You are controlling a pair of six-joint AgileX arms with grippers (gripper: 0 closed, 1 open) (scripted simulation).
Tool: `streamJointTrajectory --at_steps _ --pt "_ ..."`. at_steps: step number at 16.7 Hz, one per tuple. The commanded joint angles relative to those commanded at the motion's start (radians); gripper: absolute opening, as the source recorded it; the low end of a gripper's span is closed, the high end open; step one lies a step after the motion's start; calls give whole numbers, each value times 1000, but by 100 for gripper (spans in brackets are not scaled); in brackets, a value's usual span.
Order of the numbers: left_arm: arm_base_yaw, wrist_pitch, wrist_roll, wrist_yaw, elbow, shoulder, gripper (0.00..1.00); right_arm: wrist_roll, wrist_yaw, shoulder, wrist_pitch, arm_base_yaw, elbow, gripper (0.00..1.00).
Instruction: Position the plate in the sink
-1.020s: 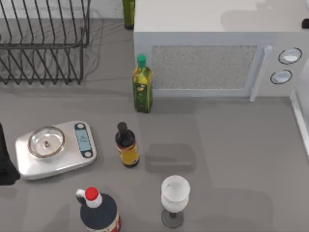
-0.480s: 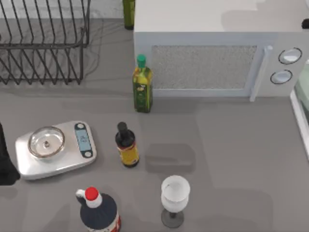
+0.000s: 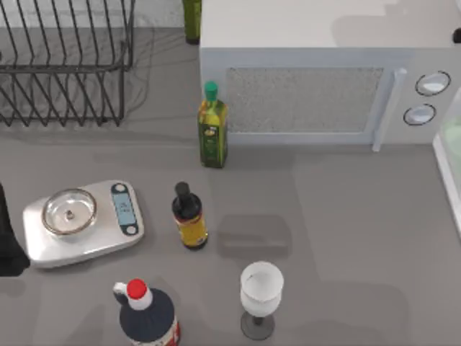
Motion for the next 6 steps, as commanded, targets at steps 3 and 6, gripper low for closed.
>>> streamJointTrajectory --at_steps 3,6 --pt "0 0 0 0 0 0 100 0 0 0 0 0 0 100" --pt "0 0 0 0 0 0 100 0 0 0 0 0 0 100"
